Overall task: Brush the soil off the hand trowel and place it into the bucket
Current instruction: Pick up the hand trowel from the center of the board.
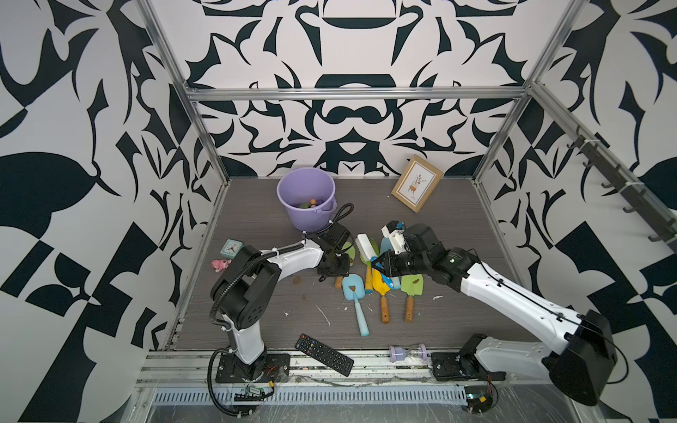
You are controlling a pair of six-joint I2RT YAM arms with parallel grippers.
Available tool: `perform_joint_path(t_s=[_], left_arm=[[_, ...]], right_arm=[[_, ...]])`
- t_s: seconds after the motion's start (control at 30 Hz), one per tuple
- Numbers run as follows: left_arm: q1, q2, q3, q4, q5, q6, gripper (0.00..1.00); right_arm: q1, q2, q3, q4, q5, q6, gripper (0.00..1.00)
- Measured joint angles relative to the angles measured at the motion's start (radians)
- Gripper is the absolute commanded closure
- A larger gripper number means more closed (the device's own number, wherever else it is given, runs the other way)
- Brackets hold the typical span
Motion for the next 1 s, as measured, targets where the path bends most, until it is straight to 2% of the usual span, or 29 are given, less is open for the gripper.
perform_joint_path(t_s=[0.33, 1.0], left_arm=[[-0.050, 0.015, 0.019, -0.057, -0.137, 0.000, 0.55], [-0.051, -0.013, -0.020, -0.075, -0.193, 0.008, 0.74]], right_arm=[[0.000, -0.002, -0.008, 0.015, -0.003, 0.001, 1.00], [0.000, -0.003, -0.024, 0.029, -0.008, 0.004, 1.00]])
